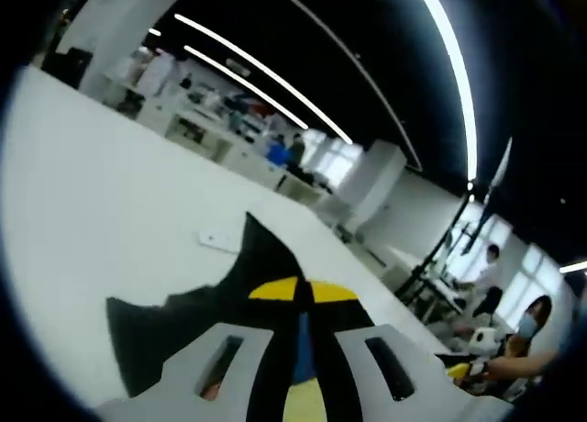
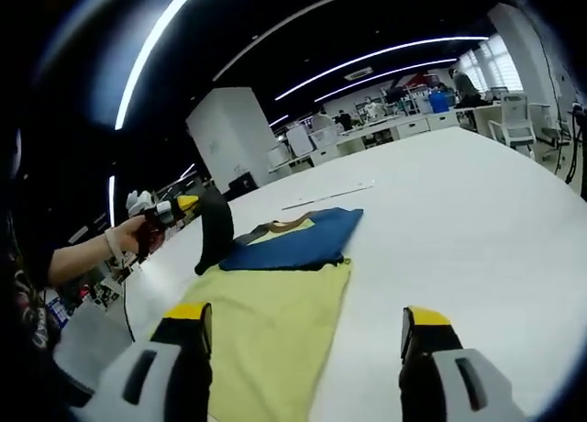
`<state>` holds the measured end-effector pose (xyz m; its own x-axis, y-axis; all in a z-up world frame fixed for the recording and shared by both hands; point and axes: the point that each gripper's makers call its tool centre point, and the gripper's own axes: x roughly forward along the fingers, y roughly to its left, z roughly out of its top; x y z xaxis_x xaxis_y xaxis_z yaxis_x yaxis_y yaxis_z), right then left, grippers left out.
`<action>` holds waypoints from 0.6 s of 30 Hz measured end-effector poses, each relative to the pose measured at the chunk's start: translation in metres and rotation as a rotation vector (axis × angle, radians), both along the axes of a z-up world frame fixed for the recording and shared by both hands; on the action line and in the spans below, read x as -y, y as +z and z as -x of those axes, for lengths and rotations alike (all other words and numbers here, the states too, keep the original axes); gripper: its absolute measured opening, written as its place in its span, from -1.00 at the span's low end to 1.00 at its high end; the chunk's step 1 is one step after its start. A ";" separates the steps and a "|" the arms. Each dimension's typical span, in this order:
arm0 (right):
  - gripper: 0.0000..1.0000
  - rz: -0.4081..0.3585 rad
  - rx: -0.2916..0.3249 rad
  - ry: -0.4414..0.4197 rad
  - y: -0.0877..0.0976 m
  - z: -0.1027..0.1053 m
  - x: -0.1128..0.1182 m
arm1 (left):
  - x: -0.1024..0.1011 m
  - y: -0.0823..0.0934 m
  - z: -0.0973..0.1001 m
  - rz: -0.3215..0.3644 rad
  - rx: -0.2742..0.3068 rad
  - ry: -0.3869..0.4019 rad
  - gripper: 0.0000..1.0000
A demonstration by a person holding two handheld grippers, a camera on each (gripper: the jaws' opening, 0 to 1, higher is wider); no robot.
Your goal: Fold the garment on the visible template until the final outline fits inside the template.
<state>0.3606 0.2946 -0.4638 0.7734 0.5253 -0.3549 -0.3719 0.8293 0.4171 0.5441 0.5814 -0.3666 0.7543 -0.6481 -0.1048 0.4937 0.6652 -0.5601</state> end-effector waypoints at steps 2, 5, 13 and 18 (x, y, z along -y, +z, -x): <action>0.69 -0.005 -0.001 -0.006 -0.002 0.001 0.004 | 0.018 0.003 -0.002 0.017 0.005 -0.019 -1.00; 0.68 -0.005 -0.010 -0.009 -0.006 0.001 0.009 | 0.035 0.005 -0.004 0.031 0.010 -0.032 -1.00; 0.67 -0.006 -0.014 -0.019 -0.010 -0.001 0.017 | 0.108 -0.003 -0.003 0.073 0.010 -0.121 -1.00; 0.67 -0.012 -0.020 -0.030 -0.011 0.002 0.020 | 0.139 -0.021 -0.005 0.078 -0.022 -0.159 -1.00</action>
<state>0.3587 0.2743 -0.4744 0.7815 0.5065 -0.3642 -0.3388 0.8348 0.4341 0.5488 0.4426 -0.3874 0.6395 -0.7660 -0.0654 0.5763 0.5339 -0.6188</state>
